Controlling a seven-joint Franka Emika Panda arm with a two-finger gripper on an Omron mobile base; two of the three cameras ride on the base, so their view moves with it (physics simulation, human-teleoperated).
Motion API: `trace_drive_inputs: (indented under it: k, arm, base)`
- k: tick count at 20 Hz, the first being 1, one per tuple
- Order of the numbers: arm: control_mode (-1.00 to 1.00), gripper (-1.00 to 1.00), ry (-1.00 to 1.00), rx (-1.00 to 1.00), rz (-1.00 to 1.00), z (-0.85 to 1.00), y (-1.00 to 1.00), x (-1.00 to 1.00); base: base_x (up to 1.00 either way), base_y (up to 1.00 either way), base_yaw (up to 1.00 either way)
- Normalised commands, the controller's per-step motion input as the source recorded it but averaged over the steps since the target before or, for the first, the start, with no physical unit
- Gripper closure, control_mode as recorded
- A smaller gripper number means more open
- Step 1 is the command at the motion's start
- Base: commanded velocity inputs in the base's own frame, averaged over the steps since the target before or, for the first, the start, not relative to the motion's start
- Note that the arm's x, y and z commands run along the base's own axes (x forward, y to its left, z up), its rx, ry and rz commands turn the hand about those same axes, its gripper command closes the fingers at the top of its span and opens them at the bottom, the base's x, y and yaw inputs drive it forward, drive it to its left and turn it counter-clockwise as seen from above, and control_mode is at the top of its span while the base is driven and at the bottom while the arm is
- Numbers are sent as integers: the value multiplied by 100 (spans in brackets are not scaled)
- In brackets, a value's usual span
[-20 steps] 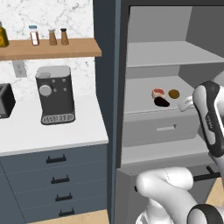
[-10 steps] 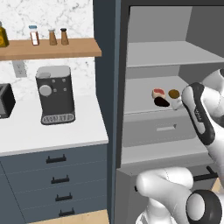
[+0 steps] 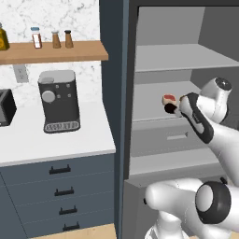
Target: Place one avocado and one steak in each tupperware on the nearby counter, to pack two identical lunches.
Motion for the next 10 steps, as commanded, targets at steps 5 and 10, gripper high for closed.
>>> trace_drive_inputs:
  k: [5,10]
  arm:
    - [-100,-100,0,0,0,-4,-6,47]
    - [-100,-100,0,0,0,-15,-14,43]
  base:
    - [0,0,0]
    - [0,0,0]
